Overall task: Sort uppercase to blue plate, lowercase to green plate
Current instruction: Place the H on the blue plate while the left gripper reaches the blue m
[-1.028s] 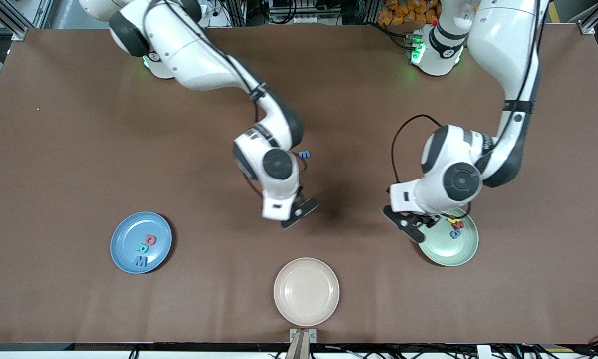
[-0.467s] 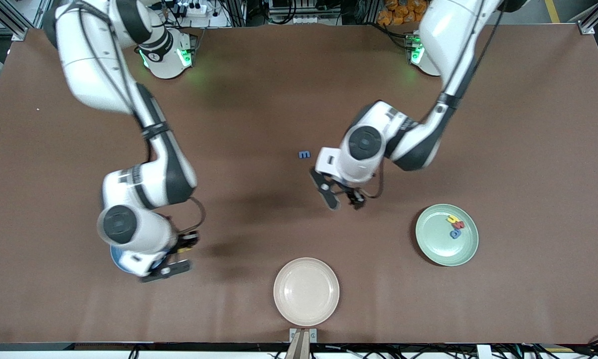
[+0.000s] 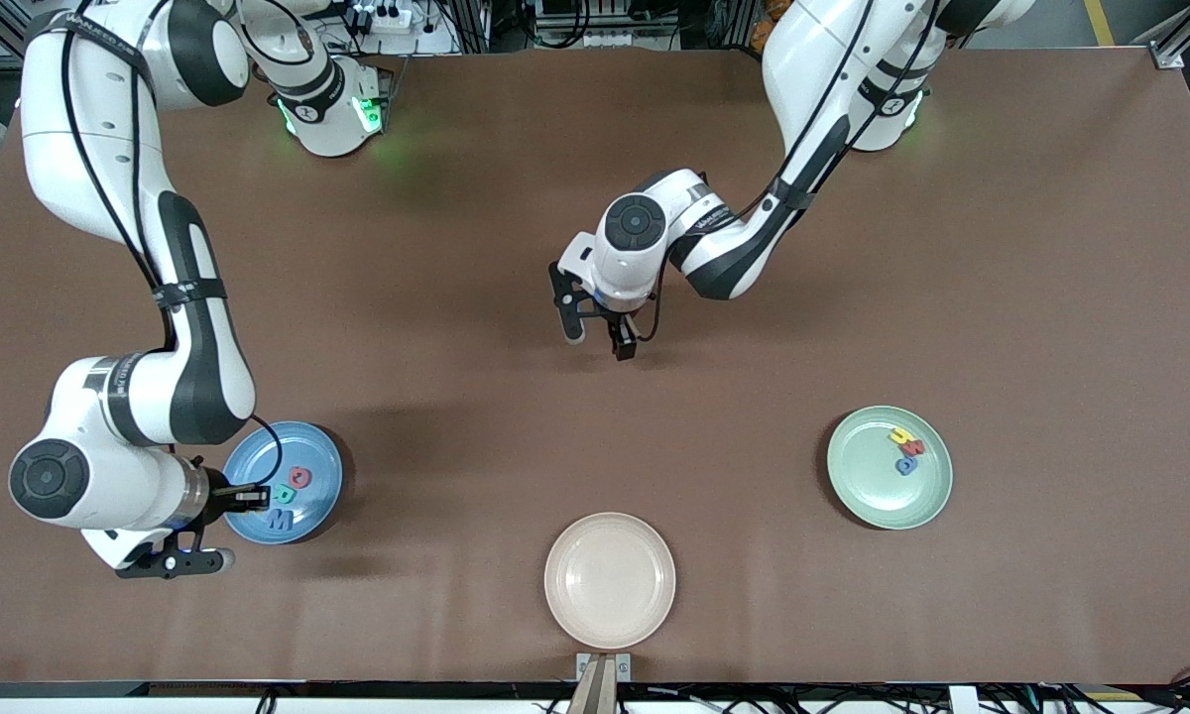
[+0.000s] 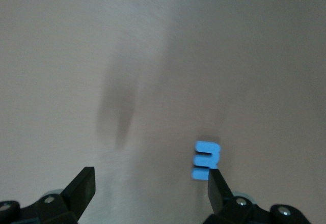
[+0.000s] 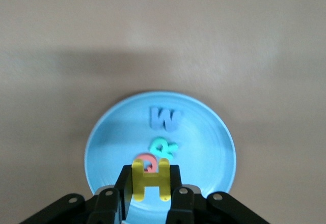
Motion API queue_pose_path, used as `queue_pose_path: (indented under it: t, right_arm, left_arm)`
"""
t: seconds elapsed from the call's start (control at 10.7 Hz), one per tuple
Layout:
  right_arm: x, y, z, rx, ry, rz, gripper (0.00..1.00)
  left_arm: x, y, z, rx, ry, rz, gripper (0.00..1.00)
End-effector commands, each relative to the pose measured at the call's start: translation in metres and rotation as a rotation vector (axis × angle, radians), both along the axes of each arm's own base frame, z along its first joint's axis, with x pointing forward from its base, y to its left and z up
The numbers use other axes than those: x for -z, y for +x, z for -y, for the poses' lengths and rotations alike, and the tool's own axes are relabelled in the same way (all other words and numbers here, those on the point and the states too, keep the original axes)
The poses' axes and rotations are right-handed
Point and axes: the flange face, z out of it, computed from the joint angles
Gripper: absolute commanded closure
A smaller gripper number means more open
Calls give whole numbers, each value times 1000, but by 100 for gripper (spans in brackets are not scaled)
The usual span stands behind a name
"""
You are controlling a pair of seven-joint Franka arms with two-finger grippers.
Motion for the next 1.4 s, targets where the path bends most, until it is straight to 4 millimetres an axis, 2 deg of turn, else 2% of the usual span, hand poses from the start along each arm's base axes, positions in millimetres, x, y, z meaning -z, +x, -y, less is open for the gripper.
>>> queue_pose_path:
  t: [0.0,0.19,0.28,0.37,0.65,1.12,1.21,1.31]
  right_arm:
    - [0,-12,34,49,2,-101,100]
    - [4,-19,59,89,16,-150,99]
    - [4,-20,61,96,18,-153,33]
    - [5,-19,62,95,17,-149,0]
    - [4,-18,45,81,16,-143,0]
    - [0,-16,40,74,10,-126,0]
    - [-11,-13,40,73,9,-92,0]
    - [-31,-11,40,71,10,-51,0]
  left_arm:
    - [15,-33,0,62,18,26,10]
    - [19,-53,10,36,34,23,10]
    - [19,-55,12,34,36,24,9]
    - [19,-56,13,37,35,24,10]
    - [21,-55,13,61,44,41,11]
    - [28,-54,15,66,47,41,17]
    - [28,-54,16,66,47,41,18]
    - [29,-53,15,63,48,39,21]
